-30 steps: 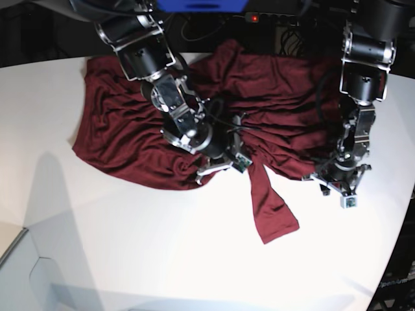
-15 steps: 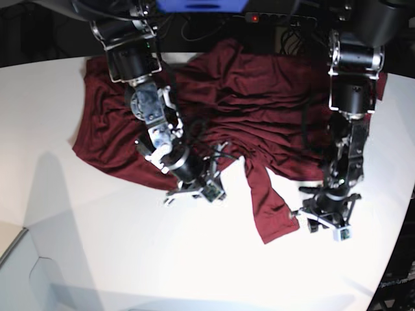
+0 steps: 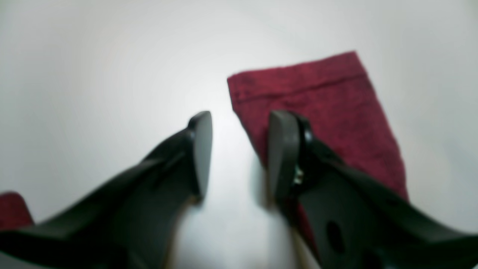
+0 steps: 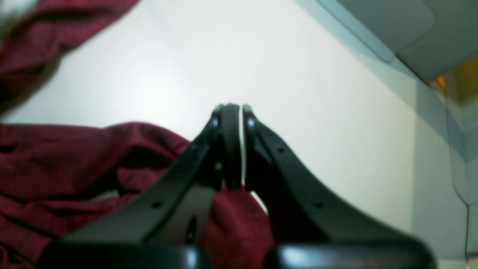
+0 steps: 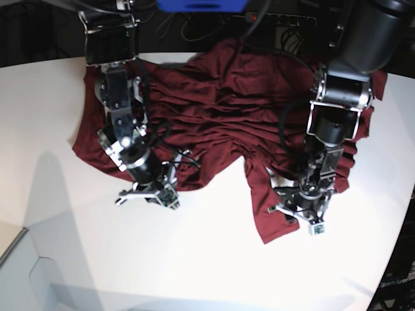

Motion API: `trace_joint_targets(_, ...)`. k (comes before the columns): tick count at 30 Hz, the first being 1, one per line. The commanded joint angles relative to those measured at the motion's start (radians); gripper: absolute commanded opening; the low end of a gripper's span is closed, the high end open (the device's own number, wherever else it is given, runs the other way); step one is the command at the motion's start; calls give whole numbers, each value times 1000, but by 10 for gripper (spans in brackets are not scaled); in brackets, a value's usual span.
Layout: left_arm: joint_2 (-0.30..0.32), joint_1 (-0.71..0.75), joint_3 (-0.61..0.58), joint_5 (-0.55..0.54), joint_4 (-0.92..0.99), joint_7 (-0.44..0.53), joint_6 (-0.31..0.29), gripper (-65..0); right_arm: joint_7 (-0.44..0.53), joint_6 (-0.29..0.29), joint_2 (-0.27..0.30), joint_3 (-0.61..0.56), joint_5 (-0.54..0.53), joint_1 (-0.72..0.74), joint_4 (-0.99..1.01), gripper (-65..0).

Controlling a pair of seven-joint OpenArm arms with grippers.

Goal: Layout the t-shirt on the table in an organized manner, then fold the t-shirt properly
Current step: 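Pull the gathered fabric apart with both grippers to spread the body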

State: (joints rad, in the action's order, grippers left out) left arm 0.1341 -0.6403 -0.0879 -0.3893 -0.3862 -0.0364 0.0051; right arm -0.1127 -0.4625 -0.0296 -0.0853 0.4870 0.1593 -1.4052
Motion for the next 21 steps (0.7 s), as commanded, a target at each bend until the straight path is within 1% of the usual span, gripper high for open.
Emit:
trace_joint_targets(1,-12,-34,0,25,-9,36,-1,-404,21,8,1,-3,-14,10,-36,-627)
trace_joint_targets(7,-63,-34,1,155,-4,37,-1,-404,21,8,15,-3,-14,-79,-136,-627)
trace_joint_targets(9,-70,-34,4,166,-4,37,-1,-404,21,8,21,-3,-14,-103,-162,-627)
trace_joint_targets(12,-66,-28,6,163,-3,37,-1,-407,21,8,23,-3,-14,-128,-191,-627)
trace_joint_targets(14,-63,-14,3,165,-3,36,-1,-411,21,8,44,-3,-14,-143,-207,-627)
trace_joint_targets(15,-63,-2,3,169,-3,36,-1,-427,21,8,50,-3,-14,-149,-211,-627)
trace_joint_targets(16,-61,9,1,171,-3,37,-3,-469,21,8,52,-3,-14,-151,-213,-627)
trace_joint_targets(18,-57,21,6,166,-3,37,-6,-598,21,8,59,-1,-14,-151,-216,-627)
trace_joint_targets(19,-49,26,7,163,-3,37,-4,-650,21,8,66,2,-14,-151,-216,-627)
trace_joint_targets(21,-35,30,10,161,-9,37,-1,-642,21,8,66,19,-14,-151,-216,-627)
